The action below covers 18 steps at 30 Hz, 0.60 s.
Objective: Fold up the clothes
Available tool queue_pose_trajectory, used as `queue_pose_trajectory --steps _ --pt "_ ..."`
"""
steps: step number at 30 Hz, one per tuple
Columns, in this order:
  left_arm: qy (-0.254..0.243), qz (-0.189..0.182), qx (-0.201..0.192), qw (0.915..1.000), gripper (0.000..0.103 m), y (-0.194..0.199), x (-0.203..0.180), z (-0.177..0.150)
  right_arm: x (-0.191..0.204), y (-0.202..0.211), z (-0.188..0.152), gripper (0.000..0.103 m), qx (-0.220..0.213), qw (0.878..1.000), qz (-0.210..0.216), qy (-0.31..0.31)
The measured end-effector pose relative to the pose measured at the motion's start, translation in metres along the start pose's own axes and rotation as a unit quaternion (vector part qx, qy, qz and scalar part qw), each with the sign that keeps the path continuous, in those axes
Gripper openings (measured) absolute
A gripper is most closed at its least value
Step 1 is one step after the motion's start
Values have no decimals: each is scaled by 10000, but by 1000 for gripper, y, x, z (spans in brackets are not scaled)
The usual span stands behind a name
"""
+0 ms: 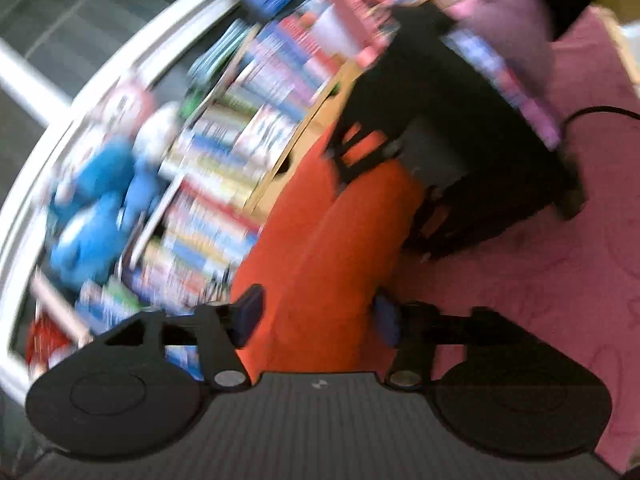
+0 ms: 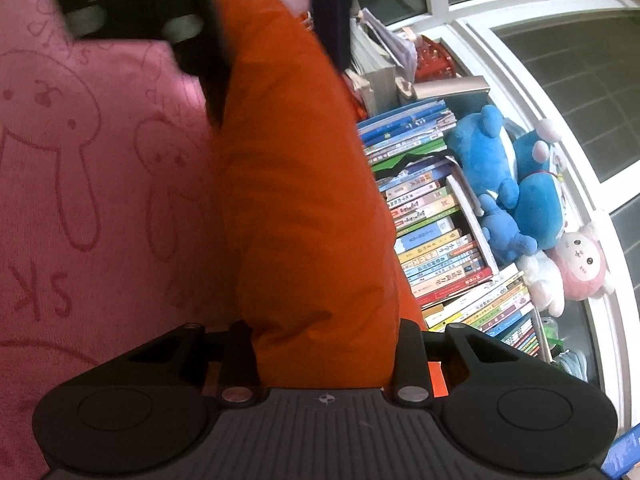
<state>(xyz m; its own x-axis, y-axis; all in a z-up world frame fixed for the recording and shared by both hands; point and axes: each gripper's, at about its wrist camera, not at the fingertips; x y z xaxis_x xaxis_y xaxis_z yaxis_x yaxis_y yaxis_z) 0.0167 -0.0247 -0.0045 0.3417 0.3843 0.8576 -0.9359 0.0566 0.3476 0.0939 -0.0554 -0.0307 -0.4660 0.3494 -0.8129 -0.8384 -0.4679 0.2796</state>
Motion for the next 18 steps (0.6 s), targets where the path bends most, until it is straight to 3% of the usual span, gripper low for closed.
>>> queue_pose_trajectory --steps 4,7,10,11,13,15,18 --pt "-766 118 -28 9970 70 -31 -20 17 4 3 1 31 -70 10000 -13 66" --pt "-1020 -10 128 9947 70 -61 -27 21 1 6 1 31 -112 9999 -47 72" --pt "-1436 -81 -67 9896 68 -74 -31 20 1 7 -2 30 -117 9995 -132 245" --pt "-1549 -97 -146 9878 65 -76 -32 20 0 6 -4 30 -103 9995 -142 279" --pt "-1516 -169 -131 9882 35 -80 -29 18 -2 4 -8 29 -95 9995 -127 273" --pt "-1481 -241 -116 9886 24 -84 -26 16 -4 4 -12 28 -76 9996 -64 270" --pt "-1195 -665 -1 9906 22 -89 -17 11 -1 4 -20 28 -36 9991 54 421"
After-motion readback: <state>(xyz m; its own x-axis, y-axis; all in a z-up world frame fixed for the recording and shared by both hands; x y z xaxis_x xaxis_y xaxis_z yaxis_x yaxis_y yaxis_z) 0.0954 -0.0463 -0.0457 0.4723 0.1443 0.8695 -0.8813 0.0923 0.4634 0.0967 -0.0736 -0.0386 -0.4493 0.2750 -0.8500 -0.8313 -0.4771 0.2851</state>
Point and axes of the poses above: each gripper's, at about its wrist camera, not at the fingertips, and y roughly against the way its jaws point, x to its left, z to its top, and after that the axes turned 8 degrees about -y, right-handed
